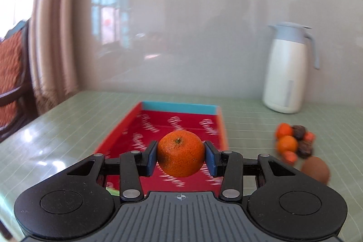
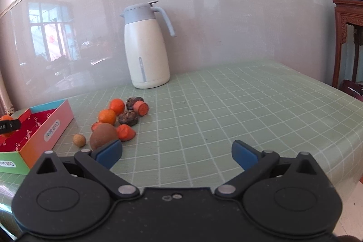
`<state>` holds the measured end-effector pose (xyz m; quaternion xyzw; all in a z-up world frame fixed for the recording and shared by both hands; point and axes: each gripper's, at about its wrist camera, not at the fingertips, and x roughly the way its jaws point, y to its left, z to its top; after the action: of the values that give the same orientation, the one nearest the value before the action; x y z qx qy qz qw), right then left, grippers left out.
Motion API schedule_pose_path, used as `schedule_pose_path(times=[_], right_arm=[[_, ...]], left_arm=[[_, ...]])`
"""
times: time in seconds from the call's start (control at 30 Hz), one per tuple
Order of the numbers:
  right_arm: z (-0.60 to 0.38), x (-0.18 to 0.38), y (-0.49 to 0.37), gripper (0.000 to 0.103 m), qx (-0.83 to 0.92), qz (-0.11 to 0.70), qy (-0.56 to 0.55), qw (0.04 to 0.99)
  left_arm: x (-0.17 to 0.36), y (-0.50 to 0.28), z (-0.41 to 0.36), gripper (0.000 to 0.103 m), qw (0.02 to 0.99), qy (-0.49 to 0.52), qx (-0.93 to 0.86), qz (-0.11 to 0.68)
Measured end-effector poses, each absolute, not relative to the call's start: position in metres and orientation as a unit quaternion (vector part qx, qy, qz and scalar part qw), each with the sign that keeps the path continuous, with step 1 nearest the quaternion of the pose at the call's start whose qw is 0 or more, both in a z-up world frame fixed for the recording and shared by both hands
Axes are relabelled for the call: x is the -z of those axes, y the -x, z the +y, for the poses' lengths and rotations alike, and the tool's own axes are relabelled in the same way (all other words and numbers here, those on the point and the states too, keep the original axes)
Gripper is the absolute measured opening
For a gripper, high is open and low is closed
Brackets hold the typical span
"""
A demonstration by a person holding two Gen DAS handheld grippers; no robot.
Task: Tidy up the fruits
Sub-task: 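Carry the mandarin with the left tool into the box and release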
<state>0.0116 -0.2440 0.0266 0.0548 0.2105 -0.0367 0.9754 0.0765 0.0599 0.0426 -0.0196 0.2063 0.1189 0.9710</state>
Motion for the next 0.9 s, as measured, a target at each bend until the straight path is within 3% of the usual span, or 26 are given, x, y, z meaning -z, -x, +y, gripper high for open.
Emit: schedule_pose_path(times=[0.3,0.63,0.7,0.8,0.9], right_arm=[[-0.219,-0.025,-0.019,0.103,0.011,0.218,-0.041,0.975],[-0.205,-0.022,-0.025,0.103,-0.012,0.228,-0.04,0.973],[-0.202,-0.022,-0.026,0.103,-0.017,0.229,-0.038,0.972],[-0.199,-0.02,-0.028,0.103,-0.022,0.233,-0.032,0.972],[-0.194,-0.019,-0.034,0.103,-0.025,0.24,-0.023,0.97]], left_arm=[[-0.02,-0.095,0.106,0.043,0.945,0.055,-0.182,0.265],[-0.018,-0.096,0.106,0.044,0.941,0.049,-0.196,0.271],[-0.019,-0.095,0.106,0.048,0.941,0.05,-0.198,0.27],[-0.023,-0.089,0.106,0.065,0.944,0.053,-0.201,0.258],[-0.029,-0.079,0.104,0.071,0.95,0.046,-0.197,0.236]])
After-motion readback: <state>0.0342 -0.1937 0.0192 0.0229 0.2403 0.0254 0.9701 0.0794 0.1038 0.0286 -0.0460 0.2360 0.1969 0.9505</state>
